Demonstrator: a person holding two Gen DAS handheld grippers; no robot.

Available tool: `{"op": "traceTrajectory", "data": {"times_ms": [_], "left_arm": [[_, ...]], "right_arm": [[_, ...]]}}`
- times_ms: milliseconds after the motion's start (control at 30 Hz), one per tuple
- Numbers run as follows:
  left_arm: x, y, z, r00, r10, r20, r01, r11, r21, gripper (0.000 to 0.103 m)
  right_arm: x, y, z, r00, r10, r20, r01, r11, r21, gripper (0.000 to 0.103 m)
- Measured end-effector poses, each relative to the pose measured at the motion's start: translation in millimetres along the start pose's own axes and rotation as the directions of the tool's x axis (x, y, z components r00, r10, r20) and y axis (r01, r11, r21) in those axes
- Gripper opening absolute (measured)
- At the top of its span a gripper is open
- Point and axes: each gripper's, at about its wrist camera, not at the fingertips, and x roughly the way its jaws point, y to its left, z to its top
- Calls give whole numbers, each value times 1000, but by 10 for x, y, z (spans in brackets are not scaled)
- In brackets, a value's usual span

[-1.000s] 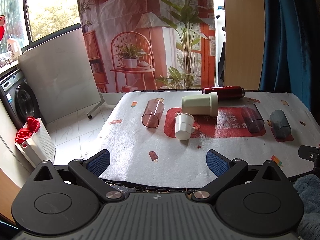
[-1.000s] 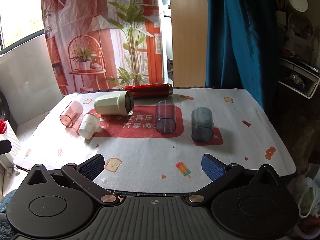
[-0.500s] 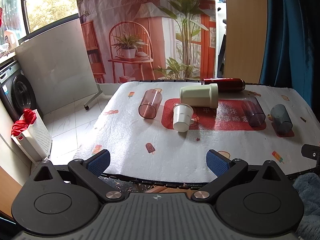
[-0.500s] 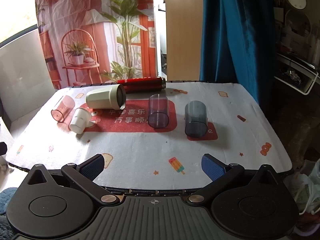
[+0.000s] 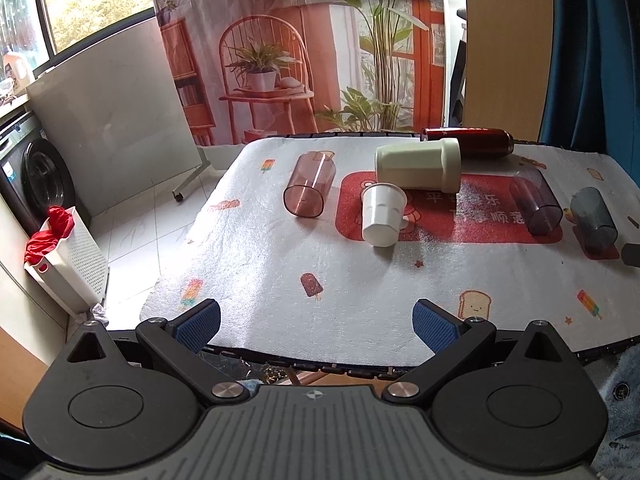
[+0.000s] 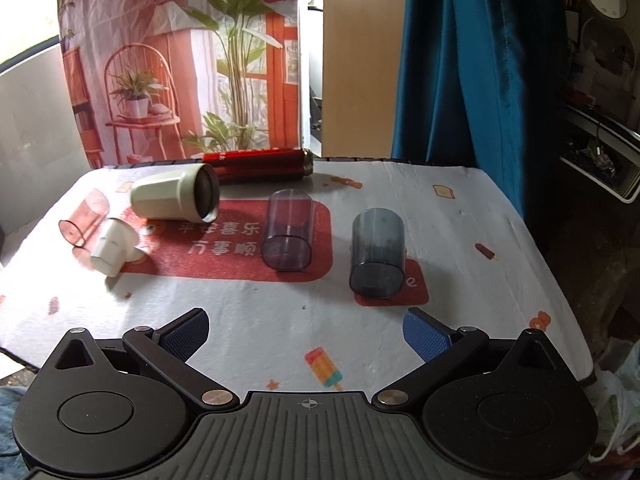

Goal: Flip cup upright
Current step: 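Move the right gripper to the inverted teal-grey cup and close on it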

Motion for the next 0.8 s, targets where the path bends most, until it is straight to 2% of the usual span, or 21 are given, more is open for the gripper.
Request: {"op": "traceTrajectory", "data": {"times_ms": [133,267,500,667,800], "left_arm": [[211,27,3,999,-9,-50,8,1000,-14,103],[374,73,11,997,2,-71,-4,1000,-24,103],[612,183,25,993,26,-117,-34,997,-71,103],[720,218,43,991,38,-129,-50,994,-93,103],[782,196,60,991,17,-136,-29,996,-88,103]], "right_arm": [[331,-56,59,1000,-6,-20,6,1000,3,103],[621,-144,130,999,4,-32,-3,999,32,103],[1068,-275,235,998,-25,-58,27,999,39,103],[1275,-325,293,996,-55,-66,56,998,17,103],[1397,-372,333,993,-92,-67,93,996,7,103]]}}
